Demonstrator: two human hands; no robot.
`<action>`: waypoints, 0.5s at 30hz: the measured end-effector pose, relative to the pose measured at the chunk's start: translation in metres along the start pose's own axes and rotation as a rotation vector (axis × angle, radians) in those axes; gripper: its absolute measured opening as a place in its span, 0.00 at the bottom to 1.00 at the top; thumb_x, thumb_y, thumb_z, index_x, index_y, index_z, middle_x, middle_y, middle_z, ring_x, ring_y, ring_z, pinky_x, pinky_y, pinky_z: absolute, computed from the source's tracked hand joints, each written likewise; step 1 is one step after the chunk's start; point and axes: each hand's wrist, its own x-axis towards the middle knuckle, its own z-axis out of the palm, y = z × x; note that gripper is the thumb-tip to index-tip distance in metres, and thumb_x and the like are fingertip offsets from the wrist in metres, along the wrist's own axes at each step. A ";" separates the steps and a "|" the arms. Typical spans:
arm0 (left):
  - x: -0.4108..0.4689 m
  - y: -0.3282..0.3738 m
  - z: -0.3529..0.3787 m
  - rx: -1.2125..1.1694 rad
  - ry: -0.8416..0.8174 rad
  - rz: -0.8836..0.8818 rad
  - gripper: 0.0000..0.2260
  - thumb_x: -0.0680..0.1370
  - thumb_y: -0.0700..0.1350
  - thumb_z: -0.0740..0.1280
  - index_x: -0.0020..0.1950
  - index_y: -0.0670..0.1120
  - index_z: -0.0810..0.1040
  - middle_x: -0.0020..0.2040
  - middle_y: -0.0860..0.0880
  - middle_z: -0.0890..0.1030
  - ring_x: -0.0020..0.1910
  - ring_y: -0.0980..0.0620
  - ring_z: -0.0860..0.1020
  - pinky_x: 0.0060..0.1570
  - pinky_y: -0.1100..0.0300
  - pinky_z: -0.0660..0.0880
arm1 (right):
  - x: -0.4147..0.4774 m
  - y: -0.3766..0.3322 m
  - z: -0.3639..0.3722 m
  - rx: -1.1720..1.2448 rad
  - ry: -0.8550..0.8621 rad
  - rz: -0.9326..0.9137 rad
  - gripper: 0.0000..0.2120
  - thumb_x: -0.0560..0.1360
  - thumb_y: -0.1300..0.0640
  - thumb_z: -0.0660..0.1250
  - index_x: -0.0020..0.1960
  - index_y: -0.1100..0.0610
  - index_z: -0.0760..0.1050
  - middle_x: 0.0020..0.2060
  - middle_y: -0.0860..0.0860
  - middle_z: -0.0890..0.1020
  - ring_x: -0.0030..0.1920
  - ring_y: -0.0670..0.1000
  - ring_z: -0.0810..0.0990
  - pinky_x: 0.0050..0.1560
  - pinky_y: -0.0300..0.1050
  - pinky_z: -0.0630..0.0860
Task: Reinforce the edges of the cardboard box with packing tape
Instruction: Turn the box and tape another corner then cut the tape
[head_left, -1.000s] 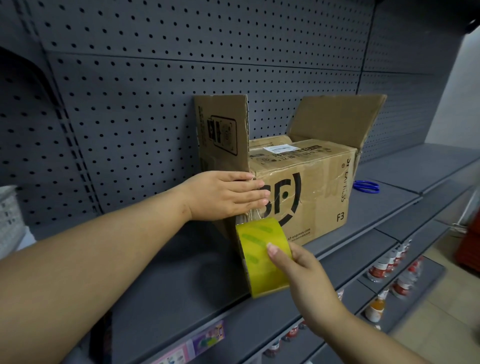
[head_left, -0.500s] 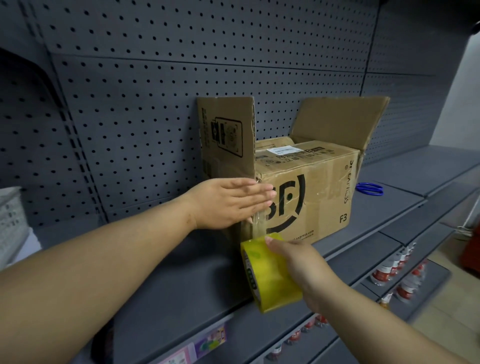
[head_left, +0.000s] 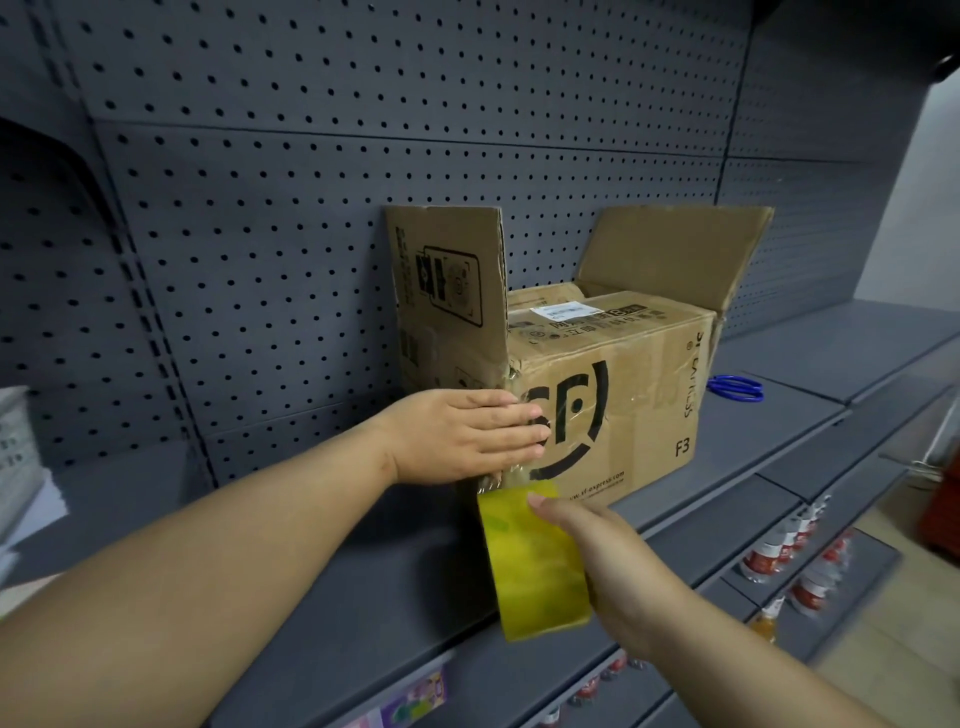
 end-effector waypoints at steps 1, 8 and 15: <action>0.000 0.000 0.000 0.000 0.003 0.002 0.19 0.81 0.40 0.49 0.67 0.48 0.72 0.66 0.50 0.74 0.67 0.52 0.71 0.72 0.55 0.52 | -0.002 0.002 -0.003 0.057 -0.053 0.012 0.06 0.73 0.53 0.67 0.48 0.53 0.77 0.48 0.53 0.83 0.50 0.53 0.81 0.55 0.50 0.76; -0.003 0.007 0.001 0.070 0.026 -0.003 0.19 0.80 0.48 0.57 0.72 0.50 0.66 0.71 0.49 0.69 0.71 0.53 0.65 0.71 0.56 0.52 | -0.003 0.009 -0.012 0.128 -0.139 -0.138 0.13 0.69 0.54 0.66 0.49 0.60 0.80 0.37 0.54 0.85 0.35 0.50 0.84 0.35 0.40 0.78; -0.005 0.008 0.005 0.075 0.000 0.011 0.19 0.80 0.47 0.56 0.71 0.49 0.66 0.71 0.53 0.69 0.71 0.54 0.64 0.72 0.56 0.52 | -0.006 0.011 -0.011 0.035 -0.052 -0.217 0.17 0.73 0.47 0.61 0.47 0.59 0.81 0.41 0.53 0.86 0.40 0.47 0.84 0.38 0.35 0.78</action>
